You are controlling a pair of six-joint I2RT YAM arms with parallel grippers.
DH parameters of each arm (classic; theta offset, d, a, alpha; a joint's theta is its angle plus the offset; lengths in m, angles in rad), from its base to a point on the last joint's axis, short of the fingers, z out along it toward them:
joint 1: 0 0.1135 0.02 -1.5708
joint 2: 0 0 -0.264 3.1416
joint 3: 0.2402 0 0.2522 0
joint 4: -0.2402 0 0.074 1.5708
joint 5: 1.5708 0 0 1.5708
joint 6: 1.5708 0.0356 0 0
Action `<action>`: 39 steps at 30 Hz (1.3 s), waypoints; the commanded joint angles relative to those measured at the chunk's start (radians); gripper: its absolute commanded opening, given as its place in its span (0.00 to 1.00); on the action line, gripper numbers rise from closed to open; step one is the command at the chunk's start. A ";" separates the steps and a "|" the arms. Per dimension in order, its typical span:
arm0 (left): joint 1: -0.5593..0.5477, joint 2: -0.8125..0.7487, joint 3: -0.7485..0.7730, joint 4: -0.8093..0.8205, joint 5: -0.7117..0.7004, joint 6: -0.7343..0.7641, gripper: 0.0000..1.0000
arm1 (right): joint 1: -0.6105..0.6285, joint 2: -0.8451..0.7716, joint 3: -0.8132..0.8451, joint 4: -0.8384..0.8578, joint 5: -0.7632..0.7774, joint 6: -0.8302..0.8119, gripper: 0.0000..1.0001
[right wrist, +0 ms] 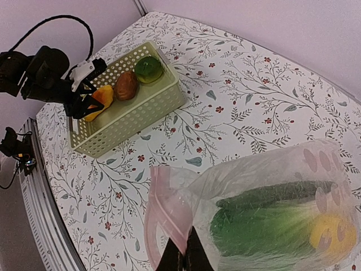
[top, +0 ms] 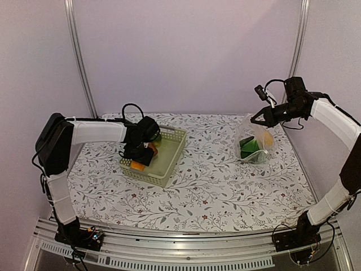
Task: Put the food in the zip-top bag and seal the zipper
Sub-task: Pick up the fake fruit from the bin.
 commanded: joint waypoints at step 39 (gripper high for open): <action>-0.075 -0.147 0.085 -0.061 0.038 -0.038 0.38 | 0.004 -0.034 -0.017 0.020 -0.013 -0.008 0.00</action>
